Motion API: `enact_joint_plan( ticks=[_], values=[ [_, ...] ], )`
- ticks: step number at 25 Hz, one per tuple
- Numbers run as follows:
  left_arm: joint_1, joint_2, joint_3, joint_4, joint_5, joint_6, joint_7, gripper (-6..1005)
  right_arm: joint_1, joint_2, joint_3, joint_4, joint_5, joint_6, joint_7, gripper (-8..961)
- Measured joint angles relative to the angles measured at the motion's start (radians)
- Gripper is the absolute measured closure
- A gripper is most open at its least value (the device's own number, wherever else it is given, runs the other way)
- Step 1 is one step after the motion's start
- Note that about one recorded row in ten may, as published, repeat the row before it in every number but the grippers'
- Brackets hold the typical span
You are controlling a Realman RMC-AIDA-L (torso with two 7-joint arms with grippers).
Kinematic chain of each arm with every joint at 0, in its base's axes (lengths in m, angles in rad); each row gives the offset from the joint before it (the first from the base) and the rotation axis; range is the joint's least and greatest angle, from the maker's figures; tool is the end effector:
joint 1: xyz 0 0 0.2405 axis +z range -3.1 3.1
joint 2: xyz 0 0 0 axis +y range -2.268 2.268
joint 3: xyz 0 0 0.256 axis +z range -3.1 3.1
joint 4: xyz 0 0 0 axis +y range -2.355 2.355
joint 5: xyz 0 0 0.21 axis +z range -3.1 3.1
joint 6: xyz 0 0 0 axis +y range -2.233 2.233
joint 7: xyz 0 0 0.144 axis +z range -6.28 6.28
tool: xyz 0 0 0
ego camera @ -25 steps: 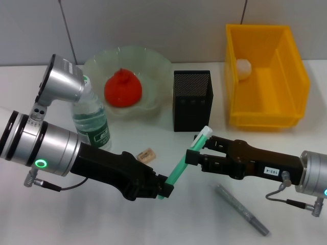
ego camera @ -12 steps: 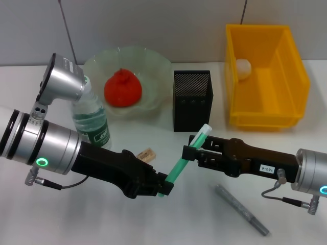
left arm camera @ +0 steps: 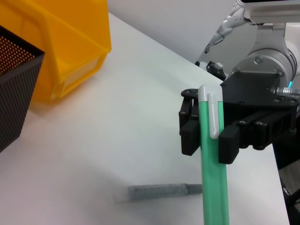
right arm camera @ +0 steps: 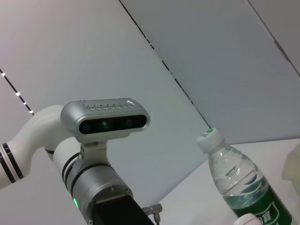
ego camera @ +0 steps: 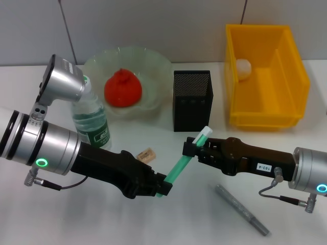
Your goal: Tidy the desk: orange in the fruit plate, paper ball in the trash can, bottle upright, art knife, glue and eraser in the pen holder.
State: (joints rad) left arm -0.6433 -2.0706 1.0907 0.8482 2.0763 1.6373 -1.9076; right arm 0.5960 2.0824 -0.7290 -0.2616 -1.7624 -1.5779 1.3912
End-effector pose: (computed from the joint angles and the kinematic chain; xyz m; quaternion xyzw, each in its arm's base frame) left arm -0.1949 0.3343 -0.0263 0.9605 0.2615 0.0834 0.0454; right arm 0.2362 0.3098 -0.0513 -0.8644 0.3296 0.3782 0.0331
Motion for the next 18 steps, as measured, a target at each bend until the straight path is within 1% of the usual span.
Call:
enact_joint_plan(
  ticks=[8,14,18],
  values=[
    [-0.003,0.001,0.0,-0.001,0.001,0.001,-0.02,801,0.006,0.002,0.001,0.002,0.0,0.003,-0.002,729],
    [-0.004,0.004,-0.008,-0.003,0.002,-0.014,-0.069,800,0.007,0.002,0.002,0.004,0.0,0.003,-0.002,752],
    [-0.004,0.004,-0.005,-0.003,0.004,-0.017,-0.079,648,0.007,0.002,0.002,0.004,0.0,0.004,-0.003,769]
  ],
)
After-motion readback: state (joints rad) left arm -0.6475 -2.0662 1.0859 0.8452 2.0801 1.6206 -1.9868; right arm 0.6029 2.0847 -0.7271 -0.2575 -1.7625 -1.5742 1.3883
